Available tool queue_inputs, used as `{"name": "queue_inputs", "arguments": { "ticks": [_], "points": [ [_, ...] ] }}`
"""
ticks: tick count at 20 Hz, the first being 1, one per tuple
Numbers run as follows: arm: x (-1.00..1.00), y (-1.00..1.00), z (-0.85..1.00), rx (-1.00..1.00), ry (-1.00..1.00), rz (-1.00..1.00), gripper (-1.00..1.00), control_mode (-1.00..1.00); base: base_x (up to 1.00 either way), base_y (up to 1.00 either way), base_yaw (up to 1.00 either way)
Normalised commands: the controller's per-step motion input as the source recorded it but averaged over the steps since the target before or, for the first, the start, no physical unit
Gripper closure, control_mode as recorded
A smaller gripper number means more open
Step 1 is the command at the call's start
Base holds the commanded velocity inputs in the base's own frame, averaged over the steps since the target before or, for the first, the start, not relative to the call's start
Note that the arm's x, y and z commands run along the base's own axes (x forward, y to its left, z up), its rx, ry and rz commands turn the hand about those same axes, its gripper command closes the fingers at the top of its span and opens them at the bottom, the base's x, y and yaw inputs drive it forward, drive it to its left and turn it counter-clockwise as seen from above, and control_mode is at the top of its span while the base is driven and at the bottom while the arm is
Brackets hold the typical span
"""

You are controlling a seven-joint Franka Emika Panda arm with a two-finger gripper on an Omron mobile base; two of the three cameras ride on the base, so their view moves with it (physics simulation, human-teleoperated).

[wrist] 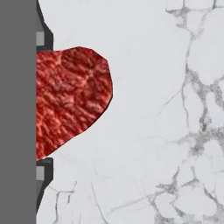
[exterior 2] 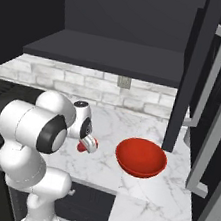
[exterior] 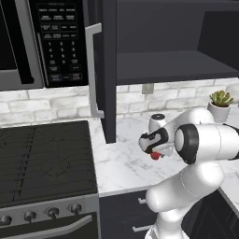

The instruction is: Retrieve the bowl from the cabinet, then place the raw meat into the bowl to avoid contamination.

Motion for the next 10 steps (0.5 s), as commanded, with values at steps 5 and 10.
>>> {"name": "queue_inputs", "arguments": {
  "ticks": [5, 10],
  "points": [
    [-0.03, -0.02, 0.08, 0.00, -0.08, 0.00, 1.00, -1.00, 0.00, 0.00, 0.00],
    [-0.09, -0.12, 0.39, 0.00, -0.08, -0.03, 1.00, -1.00, 0.00, 0.00, 0.00]
  ]
}}
